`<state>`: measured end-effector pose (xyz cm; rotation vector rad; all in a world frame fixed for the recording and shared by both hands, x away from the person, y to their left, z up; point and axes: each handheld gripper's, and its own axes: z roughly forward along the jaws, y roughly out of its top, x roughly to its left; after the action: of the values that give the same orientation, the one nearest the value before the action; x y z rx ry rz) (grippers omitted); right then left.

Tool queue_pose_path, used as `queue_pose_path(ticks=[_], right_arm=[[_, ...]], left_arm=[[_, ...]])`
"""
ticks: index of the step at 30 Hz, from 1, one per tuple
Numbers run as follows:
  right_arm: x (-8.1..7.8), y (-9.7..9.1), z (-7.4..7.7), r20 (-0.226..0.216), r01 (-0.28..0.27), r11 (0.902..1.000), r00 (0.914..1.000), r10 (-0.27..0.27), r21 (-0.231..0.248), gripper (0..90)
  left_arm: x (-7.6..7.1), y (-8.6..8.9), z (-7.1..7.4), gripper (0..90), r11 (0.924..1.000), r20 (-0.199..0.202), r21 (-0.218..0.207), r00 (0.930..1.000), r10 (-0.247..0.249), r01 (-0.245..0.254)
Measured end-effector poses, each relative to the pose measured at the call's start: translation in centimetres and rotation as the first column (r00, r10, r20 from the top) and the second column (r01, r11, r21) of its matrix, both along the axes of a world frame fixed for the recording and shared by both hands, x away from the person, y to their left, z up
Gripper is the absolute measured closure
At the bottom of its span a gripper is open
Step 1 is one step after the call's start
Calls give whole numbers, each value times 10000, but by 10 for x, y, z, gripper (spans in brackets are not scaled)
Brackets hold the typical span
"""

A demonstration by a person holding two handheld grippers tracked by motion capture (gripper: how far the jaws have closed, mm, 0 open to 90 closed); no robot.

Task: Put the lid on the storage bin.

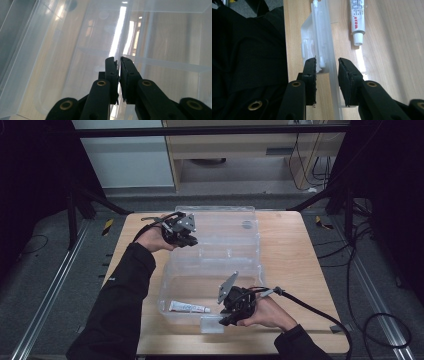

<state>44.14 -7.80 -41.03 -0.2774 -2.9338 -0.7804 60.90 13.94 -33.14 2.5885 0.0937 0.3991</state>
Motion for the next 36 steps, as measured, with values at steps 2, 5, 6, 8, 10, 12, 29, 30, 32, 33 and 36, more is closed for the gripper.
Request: queue_pose_path(ticks=[2, 5, 6, 8, 10, 12, 29, 30, 32, 33, 36], right_arm=[[0, 0, 0, -33, 42, 10000, 10000, -42, 18, 682], [0, 0, 0, 48, -24, 10000, 10000, 24, -17, 684], [0, 0, 0, 48, -24, 10000, 10000, 24, -17, 684], [0, 0, 0, 12, -22, 10000, 10000, 22, -6, 684], [0, 0, -1, -33, 33, 10000, 10000, -33, 17, 684], [0, 0, -1, -38, 88, 10000, 10000, -88, 18, 685], [-3, 0, -1, 23, 165, 9999, 9999, -165, -1, 687], [-3, 0, -1, 23, 165, 9999, 9999, -165, -1, 687], [-3, 0, -1, 44, 164, 9999, 9999, -164, -1, 687], [-3, 0, -1, 42, 163, 9999, 9999, -163, 11, 687], [-3, 0, 0, 71, 138, 9999, 9999, -138, -3, 687]], left_arm=[[0, -1, 1, 864, 10000, -33, 54, 10000, -72, 72], [-2, -5, 5, 882, 9999, -260, 103, 9996, -119, 122], [-2, -5, 5, 885, 9999, -260, 103, 9996, -119, 122], [-4, -5, 7, 887, 9997, -255, 159, 9995, -192, 196], [-6, -6, 9, 891, 9996, -201, 163, 9996, -206, 210], [-8, -7, 11, 893, 9992, -133, 248, 9994, -315, 319], [-51, 0, 34, 898, 9958, 21, 158, 9959, -904, 904], [-55, 1, 35, 898, 9957, 65, 133, 9958, -915, 915], [-62, 2, 35, 898, 9955, 148, 65, 9954, -941, 941], [-69, 3, 36, 897, 9953, 207, 82, 9951, -971, 970], [-74, 3, 36, 897, 9951, 274, 128, 9948, -981, 978]])
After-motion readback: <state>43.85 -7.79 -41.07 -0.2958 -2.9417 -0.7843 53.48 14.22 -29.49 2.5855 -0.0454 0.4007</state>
